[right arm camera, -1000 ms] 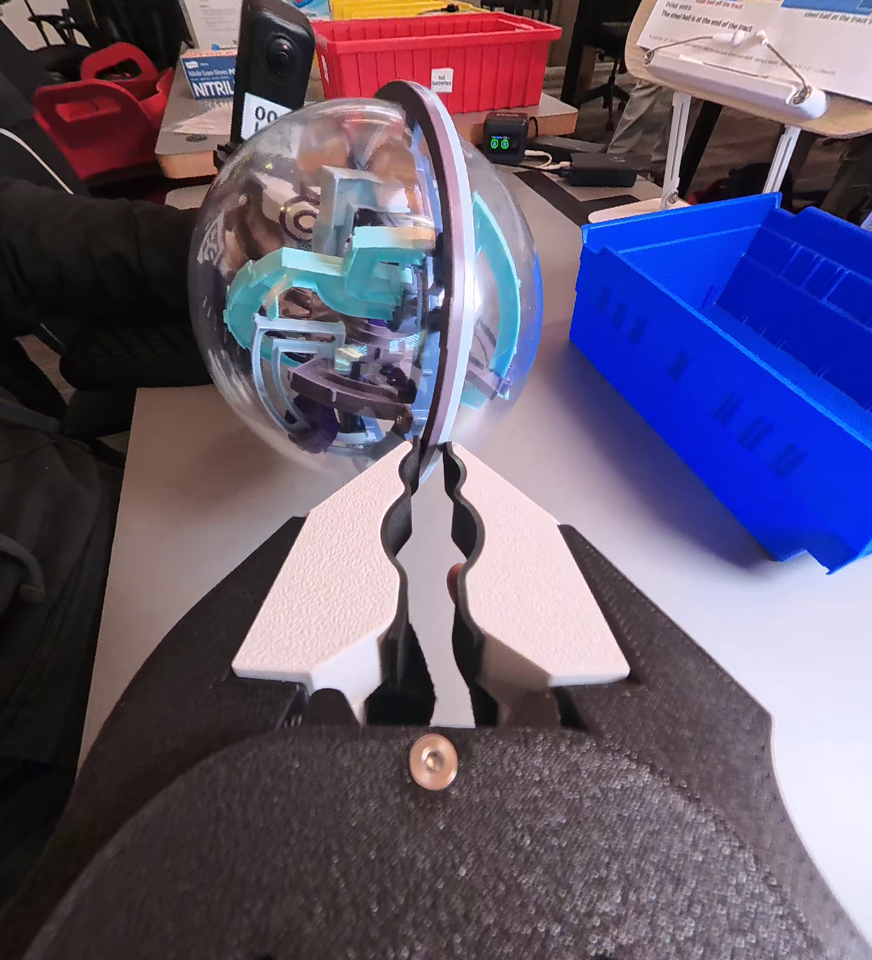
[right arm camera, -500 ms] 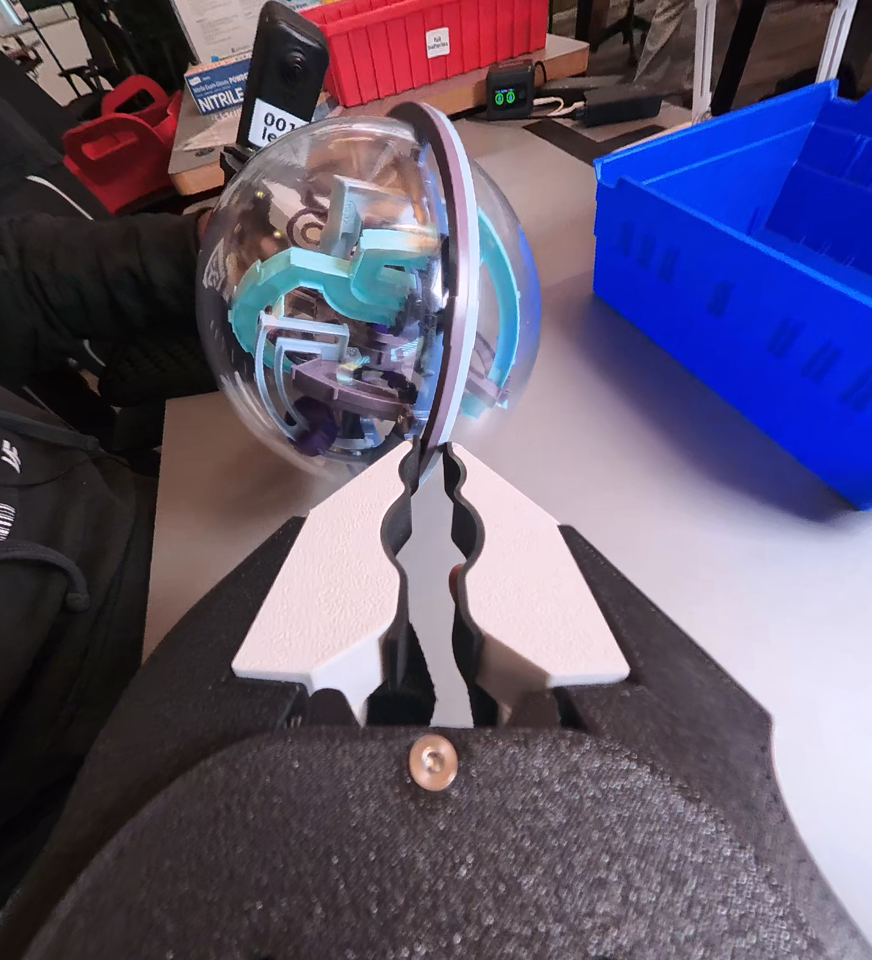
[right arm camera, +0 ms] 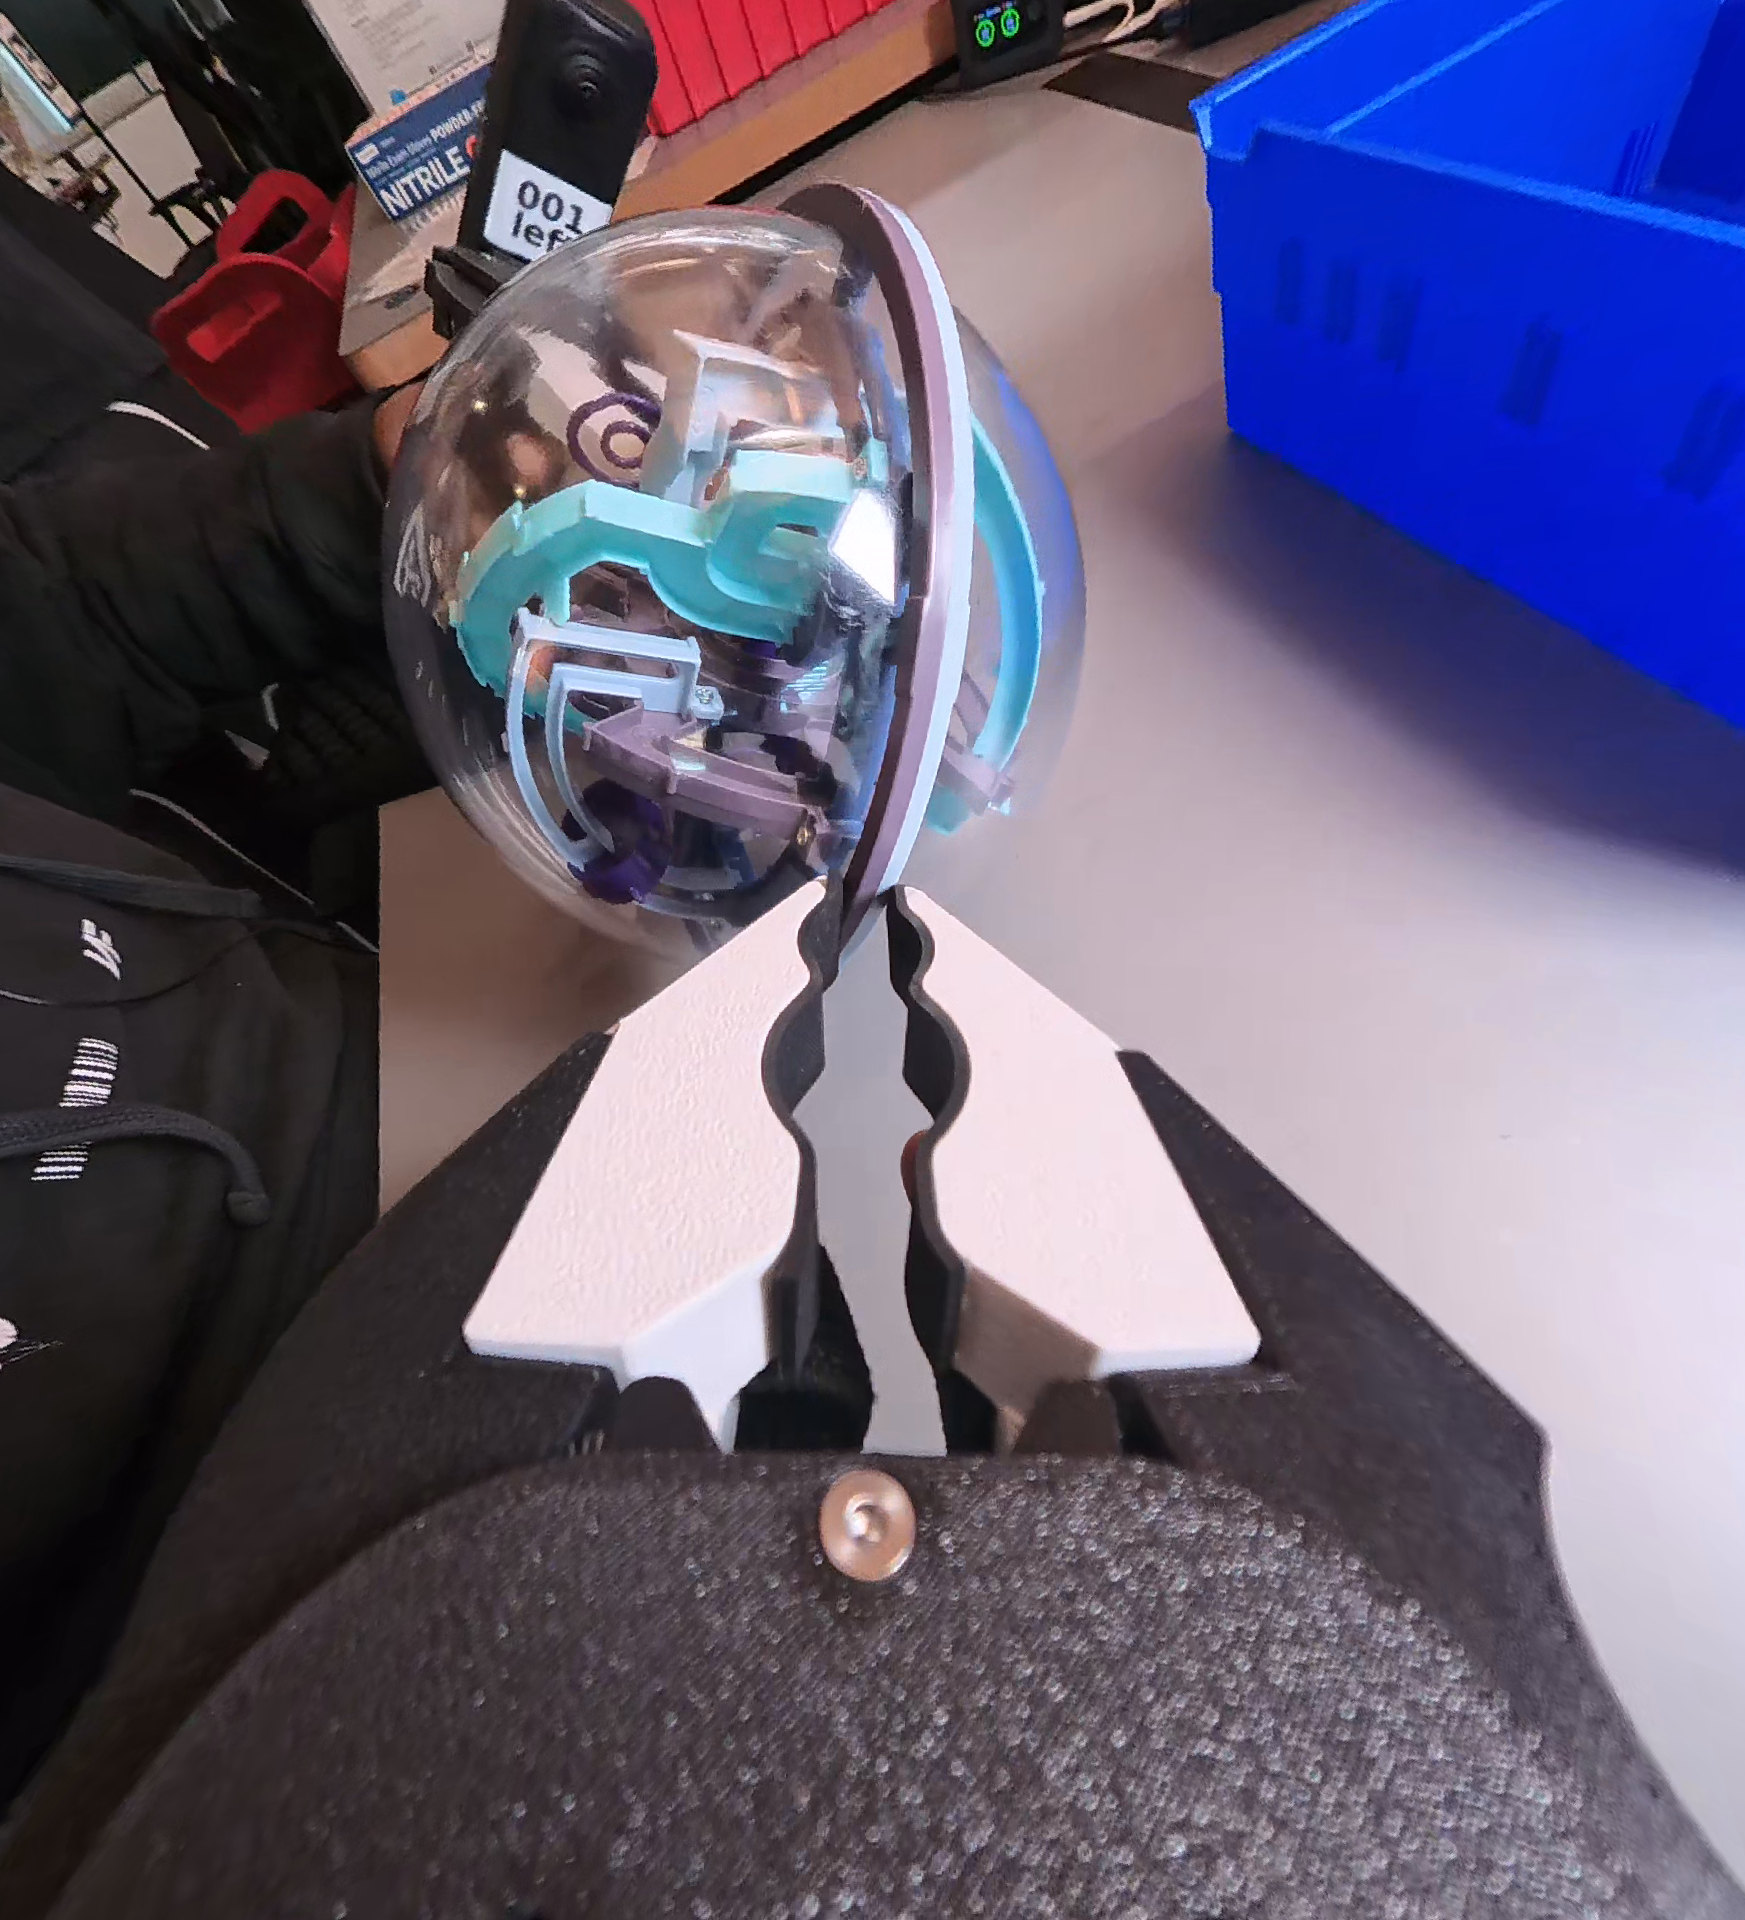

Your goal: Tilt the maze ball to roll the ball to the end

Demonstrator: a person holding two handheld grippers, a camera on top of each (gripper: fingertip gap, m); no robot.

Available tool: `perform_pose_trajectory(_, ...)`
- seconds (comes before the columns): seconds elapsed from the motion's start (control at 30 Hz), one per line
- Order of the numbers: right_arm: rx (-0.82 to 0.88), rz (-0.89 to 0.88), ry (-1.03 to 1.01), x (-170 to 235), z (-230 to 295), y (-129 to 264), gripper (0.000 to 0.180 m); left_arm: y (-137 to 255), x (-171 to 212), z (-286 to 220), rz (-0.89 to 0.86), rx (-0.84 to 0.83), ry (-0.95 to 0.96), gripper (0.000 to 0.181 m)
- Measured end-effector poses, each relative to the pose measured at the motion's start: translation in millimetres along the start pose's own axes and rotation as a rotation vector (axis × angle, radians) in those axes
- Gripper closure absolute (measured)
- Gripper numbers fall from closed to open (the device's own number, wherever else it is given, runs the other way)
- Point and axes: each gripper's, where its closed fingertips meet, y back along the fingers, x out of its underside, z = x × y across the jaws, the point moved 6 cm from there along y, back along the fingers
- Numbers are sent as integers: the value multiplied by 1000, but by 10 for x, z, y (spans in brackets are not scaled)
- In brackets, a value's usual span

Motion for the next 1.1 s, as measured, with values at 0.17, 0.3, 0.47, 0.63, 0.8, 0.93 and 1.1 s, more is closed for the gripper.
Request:
perform_pose_trajectory(0.17, -15, 33, -71, 30, -20, -13, 174, -12, -6, 23, 21, 2, 62, 174)
perform_pose_trajectory(0.3, -30, 59, -124, 38, -41, -23, 174, -18, -22, 37, 23, 7, 121, 174)
perform_pose_trajectory(0.47, -54, 86, -211, 67, -84, -34, 174, -38, 26, 96, 37, 15, 226, 174)
perform_pose_trajectory(0.63, -95, 94, -311, 82, -122, -23, 174, -66, 112, 154, 56, 36, 353, 174)
perform_pose_trajectory(0.8, -130, 111, -392, 70, -150, -17, 174, -79, 114, 175, 60, 46, 443, 174)
perform_pose_trajectory(0.93, -166, 134, -473, 58, -173, -19, 174, -79, 129, 175, 78, 53, 530, 174)
perform_pose_trajectory(1.1, -206, 164, -565, 43, -180, -15, 174, -81, 169, 166, 97, 60, 621, 174)
